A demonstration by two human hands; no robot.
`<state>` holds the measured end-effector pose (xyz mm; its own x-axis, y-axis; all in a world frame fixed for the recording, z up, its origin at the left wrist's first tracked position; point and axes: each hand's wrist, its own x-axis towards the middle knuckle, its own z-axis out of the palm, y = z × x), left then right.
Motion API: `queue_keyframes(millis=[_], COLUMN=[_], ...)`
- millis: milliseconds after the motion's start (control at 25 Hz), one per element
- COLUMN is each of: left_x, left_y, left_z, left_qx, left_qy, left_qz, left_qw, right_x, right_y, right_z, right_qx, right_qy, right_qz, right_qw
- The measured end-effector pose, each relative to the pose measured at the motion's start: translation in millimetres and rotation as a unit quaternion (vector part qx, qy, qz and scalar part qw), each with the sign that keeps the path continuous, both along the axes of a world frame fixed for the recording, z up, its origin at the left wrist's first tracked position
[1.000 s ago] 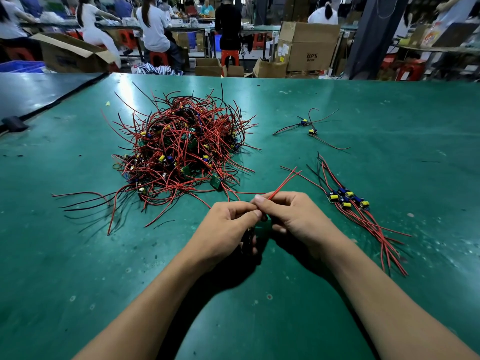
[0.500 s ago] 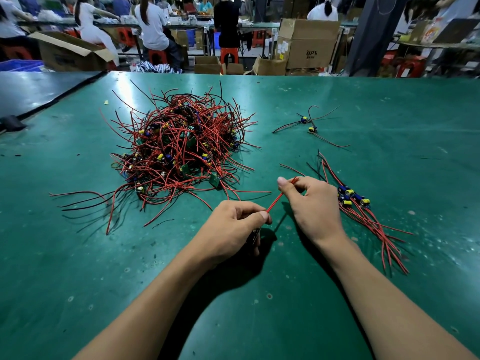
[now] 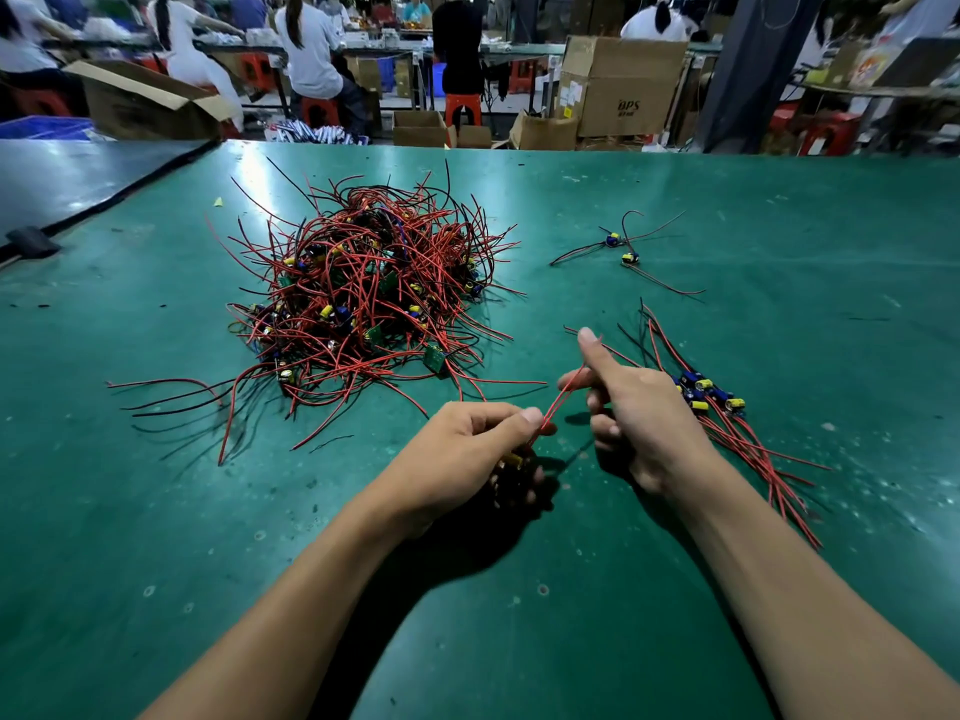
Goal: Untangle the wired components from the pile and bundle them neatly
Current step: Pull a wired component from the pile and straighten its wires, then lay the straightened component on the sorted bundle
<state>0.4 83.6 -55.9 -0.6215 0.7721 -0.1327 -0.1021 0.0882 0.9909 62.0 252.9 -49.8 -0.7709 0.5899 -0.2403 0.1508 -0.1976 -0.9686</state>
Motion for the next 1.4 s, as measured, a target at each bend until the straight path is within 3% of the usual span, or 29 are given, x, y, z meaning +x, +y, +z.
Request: queue_keyframes(millis=[120, 320, 440, 560, 640, 800, 1000, 1160, 1240, 1320, 1400], left_x=[-3.0, -8.4, -10.6, -10.7, -10.4, -11.2, -12.3, -13.2, -12.5, -9.7, -8.1], left_y=[-0.5, -0.8, 1.1, 0.2, 1.4, 3.7, 2.6, 2.0, 2.5, 4.1, 3.7], left_z=[8.3, 10.5, 9.8, 8.7, 7.8, 5.6, 4.4, 2.0, 1.0, 1.1, 1.2], left_qx=[0.017, 0.057, 0.095, 0.106, 0.108, 0.089, 0.082, 0.08, 0.081, 0.088, 0.092], left_qy=[-0.112, -0.172, -0.2, -0.204, -0.204, -0.175, -0.152, -0.142, -0.144, -0.138, -0.085], left_qz=[0.004, 0.047, 0.078, 0.087, 0.091, 0.102, 0.096, 0.09, 0.095, 0.117, 0.153], left_qw=[0.994, 0.982, 0.972, 0.969, 0.969, 0.975, 0.98, 0.982, 0.982, 0.98, 0.98], right_x=[1.4, 3.5, 4.0, 1.2, -0.2, 0.3, 12.1, 18.2, 14.9, 9.9, 4.7], right_y=[-3.3, -14.1, -29.5, -42.3, -41.6, -17.0, 32.1, 38.7, 29.5, 13.7, -5.6], right_z=[3.2, 4.3, -1.5, -11.2, -15.2, -10.9, -3.3, -3.9, -2.7, -3.4, -8.6], right_qx=[0.013, 0.104, 0.292, 0.42, 0.475, 0.467, 0.481, 0.519, 0.556, 0.561, 0.535], right_qy=[-0.017, 0.012, 0.048, 0.064, 0.064, 0.045, -0.079, -0.22, -0.176, -0.068, -0.016], right_qz=[0.01, 0.013, 0.056, 0.092, 0.061, -0.03, -0.127, -0.142, -0.134, -0.083, 0.023], right_qw=[1.0, 0.994, 0.953, 0.901, 0.876, 0.883, 0.864, 0.814, 0.801, 0.821, 0.844])
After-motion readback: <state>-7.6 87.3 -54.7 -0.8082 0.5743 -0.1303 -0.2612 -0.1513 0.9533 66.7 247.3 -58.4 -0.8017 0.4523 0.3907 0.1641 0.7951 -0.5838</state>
